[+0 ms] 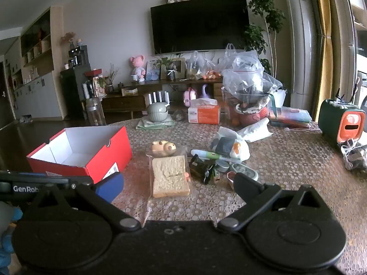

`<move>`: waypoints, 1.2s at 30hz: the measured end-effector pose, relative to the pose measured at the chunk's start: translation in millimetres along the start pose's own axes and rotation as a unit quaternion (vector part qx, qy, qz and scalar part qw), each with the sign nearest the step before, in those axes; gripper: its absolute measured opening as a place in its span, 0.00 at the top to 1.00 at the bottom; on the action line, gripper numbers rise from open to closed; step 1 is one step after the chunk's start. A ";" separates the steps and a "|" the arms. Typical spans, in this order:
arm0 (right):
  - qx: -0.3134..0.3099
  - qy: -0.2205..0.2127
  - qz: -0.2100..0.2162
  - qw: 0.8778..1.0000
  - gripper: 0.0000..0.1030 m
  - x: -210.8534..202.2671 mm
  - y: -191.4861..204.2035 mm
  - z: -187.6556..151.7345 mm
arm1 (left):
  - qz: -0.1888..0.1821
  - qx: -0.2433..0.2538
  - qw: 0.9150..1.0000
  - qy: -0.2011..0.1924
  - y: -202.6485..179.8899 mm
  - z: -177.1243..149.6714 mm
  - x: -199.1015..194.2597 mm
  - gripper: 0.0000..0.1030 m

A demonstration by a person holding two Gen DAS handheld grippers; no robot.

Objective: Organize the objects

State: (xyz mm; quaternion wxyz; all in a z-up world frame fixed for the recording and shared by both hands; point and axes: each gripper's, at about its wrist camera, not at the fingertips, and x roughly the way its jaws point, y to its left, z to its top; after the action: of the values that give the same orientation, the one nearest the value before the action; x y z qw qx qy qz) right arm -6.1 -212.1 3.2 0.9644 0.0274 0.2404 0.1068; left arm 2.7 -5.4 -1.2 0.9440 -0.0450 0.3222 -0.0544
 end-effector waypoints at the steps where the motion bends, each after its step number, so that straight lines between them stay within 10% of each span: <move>1: -0.001 0.002 0.000 1.000 0.01 1.9 -0.4 -0.1 | 0.002 -0.001 1.000 0.001 0.4 -0.4 0.7 0.00; 15: -0.020 0.017 -0.025 0.999 0.02 44.3 -42.2 7.5 | 0.013 0.047 0.999 0.011 -13.6 10.5 35.7 0.00; 36: -0.079 0.081 -0.040 0.993 0.02 149.4 -99.9 -8.9 | 0.029 0.077 0.993 0.083 -76.7 34.2 187.6 0.00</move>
State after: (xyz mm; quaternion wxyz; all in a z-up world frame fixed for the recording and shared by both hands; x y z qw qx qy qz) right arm 137.6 -276.8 -83.5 0.9443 -0.0670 0.3096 0.0889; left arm 165.5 -104.4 -78.3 0.9158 0.0422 0.3955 -0.0555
